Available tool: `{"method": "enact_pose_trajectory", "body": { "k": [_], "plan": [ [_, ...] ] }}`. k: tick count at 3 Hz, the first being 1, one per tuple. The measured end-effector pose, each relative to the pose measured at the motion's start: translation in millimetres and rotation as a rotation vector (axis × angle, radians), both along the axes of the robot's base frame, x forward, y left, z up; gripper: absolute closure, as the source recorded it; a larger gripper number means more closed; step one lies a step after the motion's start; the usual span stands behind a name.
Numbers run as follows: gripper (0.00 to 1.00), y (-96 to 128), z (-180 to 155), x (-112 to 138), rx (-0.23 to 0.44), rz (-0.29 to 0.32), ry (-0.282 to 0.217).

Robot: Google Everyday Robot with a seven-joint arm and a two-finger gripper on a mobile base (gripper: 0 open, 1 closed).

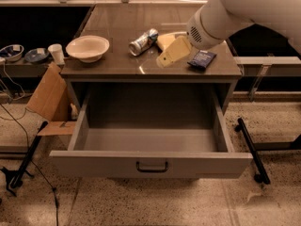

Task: Place sponge into top drawer

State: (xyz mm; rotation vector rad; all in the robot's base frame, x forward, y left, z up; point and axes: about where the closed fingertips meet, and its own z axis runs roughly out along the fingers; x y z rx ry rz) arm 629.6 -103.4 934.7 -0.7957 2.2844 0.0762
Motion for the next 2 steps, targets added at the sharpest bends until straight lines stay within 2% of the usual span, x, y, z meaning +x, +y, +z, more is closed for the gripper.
{"method": "enact_pose_trajectory", "body": {
  "k": [1, 2],
  "plan": [
    [0.0, 3.9, -6.3, 20.7, 0.013, -0.045, -0.031],
    [0.0, 10.1, -18.5, 50.5, 0.051, -0.114, -0.032]
  ]
}}
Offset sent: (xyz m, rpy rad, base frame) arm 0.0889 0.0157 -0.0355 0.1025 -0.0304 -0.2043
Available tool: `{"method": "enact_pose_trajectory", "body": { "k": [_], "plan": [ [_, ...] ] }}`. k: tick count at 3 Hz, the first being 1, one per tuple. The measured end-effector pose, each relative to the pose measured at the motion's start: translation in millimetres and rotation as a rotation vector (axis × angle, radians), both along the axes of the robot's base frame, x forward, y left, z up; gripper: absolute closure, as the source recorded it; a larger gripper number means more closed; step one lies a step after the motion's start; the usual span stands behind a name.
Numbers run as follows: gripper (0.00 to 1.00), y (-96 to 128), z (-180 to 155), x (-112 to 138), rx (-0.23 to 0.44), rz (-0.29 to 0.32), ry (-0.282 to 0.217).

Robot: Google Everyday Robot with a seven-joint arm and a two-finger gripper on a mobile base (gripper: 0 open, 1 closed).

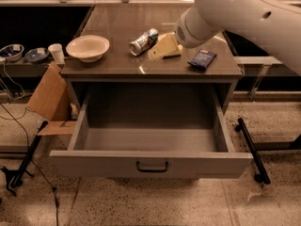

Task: Place sponge into top drawer

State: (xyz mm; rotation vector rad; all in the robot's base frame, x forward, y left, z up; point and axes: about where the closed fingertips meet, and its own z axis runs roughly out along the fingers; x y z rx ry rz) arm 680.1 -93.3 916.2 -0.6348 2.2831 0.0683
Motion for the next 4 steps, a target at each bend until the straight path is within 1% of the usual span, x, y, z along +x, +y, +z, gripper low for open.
{"method": "enact_pose_trajectory", "body": {
  "k": [2, 3, 4],
  "plan": [
    [0.0, 7.8, -25.3, 66.2, 0.033, -0.119, 0.02],
    [0.0, 11.8, -34.9, 90.0, 0.041, -0.147, 0.024],
    [0.0, 21.4, -50.3, 116.5, 0.029, -0.148, 0.045]
  ]
}}
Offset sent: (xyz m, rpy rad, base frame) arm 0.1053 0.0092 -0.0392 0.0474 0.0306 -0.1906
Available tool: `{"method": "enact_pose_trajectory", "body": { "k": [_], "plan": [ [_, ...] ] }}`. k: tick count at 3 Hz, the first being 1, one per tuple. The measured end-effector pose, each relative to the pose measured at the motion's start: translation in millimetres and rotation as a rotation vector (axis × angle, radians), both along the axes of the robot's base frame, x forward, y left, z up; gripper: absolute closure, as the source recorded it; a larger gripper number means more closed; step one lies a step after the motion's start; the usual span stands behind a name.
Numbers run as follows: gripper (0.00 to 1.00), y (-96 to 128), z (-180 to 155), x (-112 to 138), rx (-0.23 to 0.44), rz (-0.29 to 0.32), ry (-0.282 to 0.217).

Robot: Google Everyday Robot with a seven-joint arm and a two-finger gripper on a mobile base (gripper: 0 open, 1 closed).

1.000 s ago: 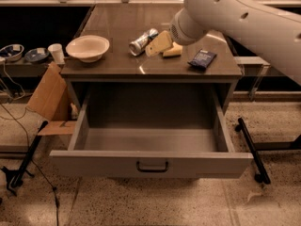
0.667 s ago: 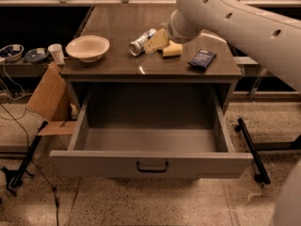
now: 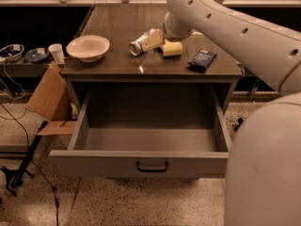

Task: Place sponge into top drawer

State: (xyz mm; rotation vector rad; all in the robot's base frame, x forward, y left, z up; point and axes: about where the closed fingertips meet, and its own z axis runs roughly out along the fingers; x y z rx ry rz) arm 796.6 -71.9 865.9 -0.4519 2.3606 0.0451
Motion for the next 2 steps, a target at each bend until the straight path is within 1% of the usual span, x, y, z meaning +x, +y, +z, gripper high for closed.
{"method": "enact_pose_trajectory", "body": {
  "k": [1, 2],
  "plan": [
    [0.0, 7.1, -12.2, 14.9, -0.02, 0.011, 0.019],
    [0.05, 7.2, -25.2, 23.4, -0.057, 0.022, 0.041]
  ]
}}
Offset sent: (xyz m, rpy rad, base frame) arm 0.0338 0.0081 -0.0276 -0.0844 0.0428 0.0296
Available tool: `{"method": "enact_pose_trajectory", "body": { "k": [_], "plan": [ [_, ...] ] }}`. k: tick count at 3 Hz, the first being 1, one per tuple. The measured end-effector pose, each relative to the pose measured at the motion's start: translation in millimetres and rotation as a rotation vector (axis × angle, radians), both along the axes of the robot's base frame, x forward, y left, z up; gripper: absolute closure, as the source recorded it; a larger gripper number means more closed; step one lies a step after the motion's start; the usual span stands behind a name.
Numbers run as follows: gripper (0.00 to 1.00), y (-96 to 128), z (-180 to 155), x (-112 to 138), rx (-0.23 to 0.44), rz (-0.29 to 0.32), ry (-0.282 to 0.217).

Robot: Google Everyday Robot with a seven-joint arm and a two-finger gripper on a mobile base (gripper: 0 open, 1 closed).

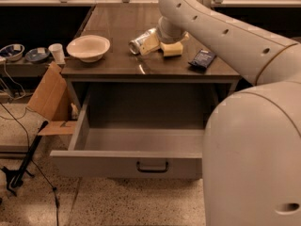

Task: Place sponge into top drawer

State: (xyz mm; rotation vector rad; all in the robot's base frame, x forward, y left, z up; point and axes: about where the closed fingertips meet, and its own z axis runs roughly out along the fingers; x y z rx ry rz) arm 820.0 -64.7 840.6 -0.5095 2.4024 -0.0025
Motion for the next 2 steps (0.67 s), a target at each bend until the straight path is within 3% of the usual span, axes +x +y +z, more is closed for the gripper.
{"method": "enact_pose_trajectory", "body": {
  "k": [2],
  "plan": [
    [0.52, -11.1, -7.8, -4.5, -0.002, 0.008, 0.027]
  ]
}}
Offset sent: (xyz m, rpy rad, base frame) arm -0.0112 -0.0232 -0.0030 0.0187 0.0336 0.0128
